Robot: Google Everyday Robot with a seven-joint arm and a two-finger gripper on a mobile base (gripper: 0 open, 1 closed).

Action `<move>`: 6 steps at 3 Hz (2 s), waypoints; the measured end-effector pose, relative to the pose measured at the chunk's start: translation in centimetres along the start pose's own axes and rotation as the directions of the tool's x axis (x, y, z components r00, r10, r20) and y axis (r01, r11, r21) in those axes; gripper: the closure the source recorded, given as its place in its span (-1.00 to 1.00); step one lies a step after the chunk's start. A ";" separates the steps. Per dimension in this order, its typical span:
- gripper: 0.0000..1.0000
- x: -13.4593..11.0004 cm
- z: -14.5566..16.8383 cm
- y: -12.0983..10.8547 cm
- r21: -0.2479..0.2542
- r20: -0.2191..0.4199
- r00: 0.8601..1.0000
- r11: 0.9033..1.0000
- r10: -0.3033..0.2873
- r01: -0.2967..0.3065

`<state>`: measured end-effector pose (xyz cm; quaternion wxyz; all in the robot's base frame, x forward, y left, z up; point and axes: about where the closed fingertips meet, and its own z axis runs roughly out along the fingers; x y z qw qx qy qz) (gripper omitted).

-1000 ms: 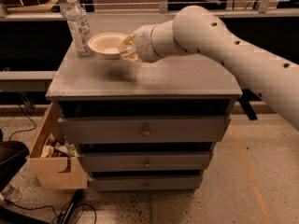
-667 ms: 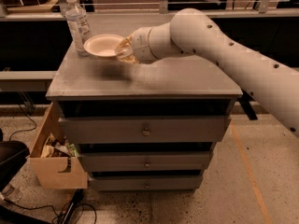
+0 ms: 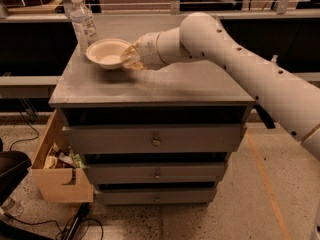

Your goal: Move paper bowl near blue plastic bottle

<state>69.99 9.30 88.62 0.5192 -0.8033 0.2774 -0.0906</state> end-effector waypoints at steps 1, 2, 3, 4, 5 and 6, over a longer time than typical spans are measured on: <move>0.67 -0.1 0.2 0.0 -0.001 0.003 1.000 1.000 -0.004 0.004; 0.21 -0.3 0.4 0.1 -0.002 0.007 1.000 1.000 -0.004 0.005; -0.28 -0.4 0.6 0.1 -0.004 0.011 1.000 1.000 -0.005 0.005; -0.76 -0.6 0.8 0.2 -0.005 0.016 1.000 1.000 -0.005 0.005; -1.00 -0.8 1.0 0.2 -0.007 0.019 1.000 1.000 -0.005 0.005; -1.00 -0.8 1.0 0.2 -0.007 0.019 1.000 1.000 -0.005 0.005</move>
Offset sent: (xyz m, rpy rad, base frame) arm -0.0001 0.0016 -0.0008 -0.0016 -0.0024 0.0048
